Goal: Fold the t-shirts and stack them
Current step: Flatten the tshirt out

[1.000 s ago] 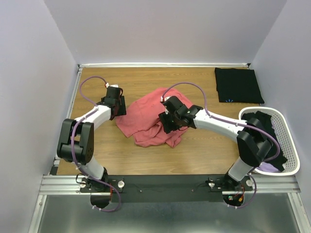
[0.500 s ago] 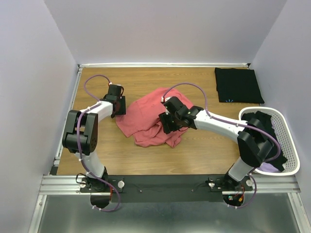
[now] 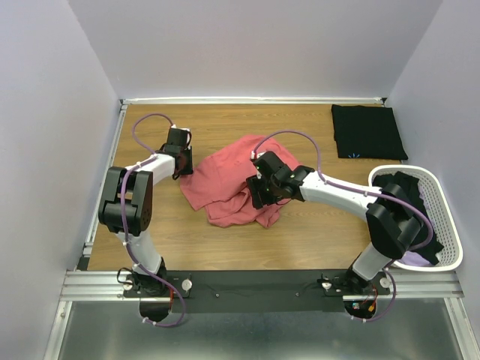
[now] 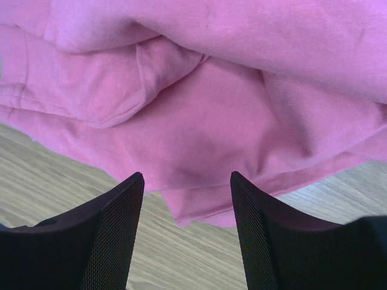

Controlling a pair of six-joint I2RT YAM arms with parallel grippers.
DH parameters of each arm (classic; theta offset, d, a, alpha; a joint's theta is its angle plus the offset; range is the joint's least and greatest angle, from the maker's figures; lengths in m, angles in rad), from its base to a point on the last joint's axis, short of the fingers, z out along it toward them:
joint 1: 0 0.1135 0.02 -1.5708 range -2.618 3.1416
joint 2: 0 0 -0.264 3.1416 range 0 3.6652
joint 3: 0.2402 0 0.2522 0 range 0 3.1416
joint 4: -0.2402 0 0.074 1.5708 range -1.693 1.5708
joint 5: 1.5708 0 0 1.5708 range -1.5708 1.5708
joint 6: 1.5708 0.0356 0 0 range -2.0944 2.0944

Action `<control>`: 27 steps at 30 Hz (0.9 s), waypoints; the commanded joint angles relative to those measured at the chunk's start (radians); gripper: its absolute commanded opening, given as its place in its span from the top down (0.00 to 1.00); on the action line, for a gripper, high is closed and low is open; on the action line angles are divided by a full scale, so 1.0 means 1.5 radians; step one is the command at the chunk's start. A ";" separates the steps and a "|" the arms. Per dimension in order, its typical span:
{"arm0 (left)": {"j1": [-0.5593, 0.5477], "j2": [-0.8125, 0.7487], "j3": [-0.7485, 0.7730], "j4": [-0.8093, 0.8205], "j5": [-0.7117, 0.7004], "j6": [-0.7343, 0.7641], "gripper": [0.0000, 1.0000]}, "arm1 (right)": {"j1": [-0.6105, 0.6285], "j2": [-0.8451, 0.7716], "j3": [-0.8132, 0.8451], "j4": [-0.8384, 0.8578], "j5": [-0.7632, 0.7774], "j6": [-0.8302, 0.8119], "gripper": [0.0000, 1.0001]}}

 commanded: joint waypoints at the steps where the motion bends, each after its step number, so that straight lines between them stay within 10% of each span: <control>1: 0.002 0.044 -0.013 -0.050 0.039 0.017 0.67 | 0.000 -0.009 -0.007 0.009 -0.029 0.012 0.34; 5: 0.003 0.046 -0.010 -0.052 0.038 0.018 1.00 | 0.000 0.026 -0.014 0.011 -0.060 0.025 0.34; 19: 0.130 -0.150 -0.063 0.021 0.078 -0.064 1.00 | -0.167 0.128 0.006 0.010 0.028 -0.024 0.34; 27: 0.149 -0.277 -0.119 0.106 0.177 -0.106 1.00 | -0.278 0.203 0.242 0.003 0.079 -0.061 0.34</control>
